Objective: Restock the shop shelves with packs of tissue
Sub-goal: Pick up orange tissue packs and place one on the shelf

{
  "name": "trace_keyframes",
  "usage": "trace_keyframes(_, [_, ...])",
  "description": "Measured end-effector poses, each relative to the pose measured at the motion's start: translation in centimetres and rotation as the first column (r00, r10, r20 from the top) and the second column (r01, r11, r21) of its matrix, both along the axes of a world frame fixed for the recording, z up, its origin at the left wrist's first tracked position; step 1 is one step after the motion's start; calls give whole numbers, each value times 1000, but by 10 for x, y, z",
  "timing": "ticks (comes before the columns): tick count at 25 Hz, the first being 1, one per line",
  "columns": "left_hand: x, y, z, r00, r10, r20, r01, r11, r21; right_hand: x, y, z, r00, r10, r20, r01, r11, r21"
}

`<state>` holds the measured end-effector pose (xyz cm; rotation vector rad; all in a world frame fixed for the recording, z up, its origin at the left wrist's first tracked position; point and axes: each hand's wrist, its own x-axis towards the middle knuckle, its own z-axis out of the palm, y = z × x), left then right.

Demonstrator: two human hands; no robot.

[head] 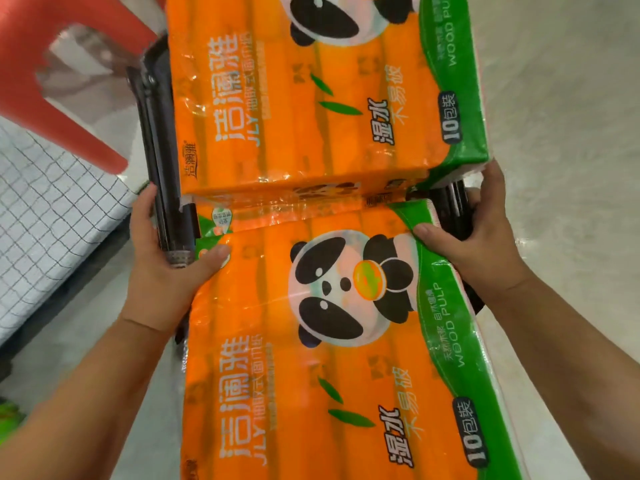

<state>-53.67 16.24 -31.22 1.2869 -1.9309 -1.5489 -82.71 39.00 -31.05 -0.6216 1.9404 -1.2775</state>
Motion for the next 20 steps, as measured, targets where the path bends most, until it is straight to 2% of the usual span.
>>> trace_keyframes(5, [-7, 0, 94, 983, -185, 6, 185, 983, -15, 51, 48, 105, 981, -194, -23, 193, 981, -10])
trace_keyframes(9, [-7, 16, 177, 924, -382, 10, 382, 924, -20, 121, 108, 187, 907, -414, -83, 416, 910, 2])
trace_keyframes(13, [-7, 53, 251, 822, -567, 52, 569, 821, -51, 200, 169, 255, 782, -616, -92, 616, 787, -35])
trace_keyframes(20, [18, 183, 335, 549, -836, 28, 836, 548, -20, 370, 297, 344, 424, -896, -130, 901, 432, -36])
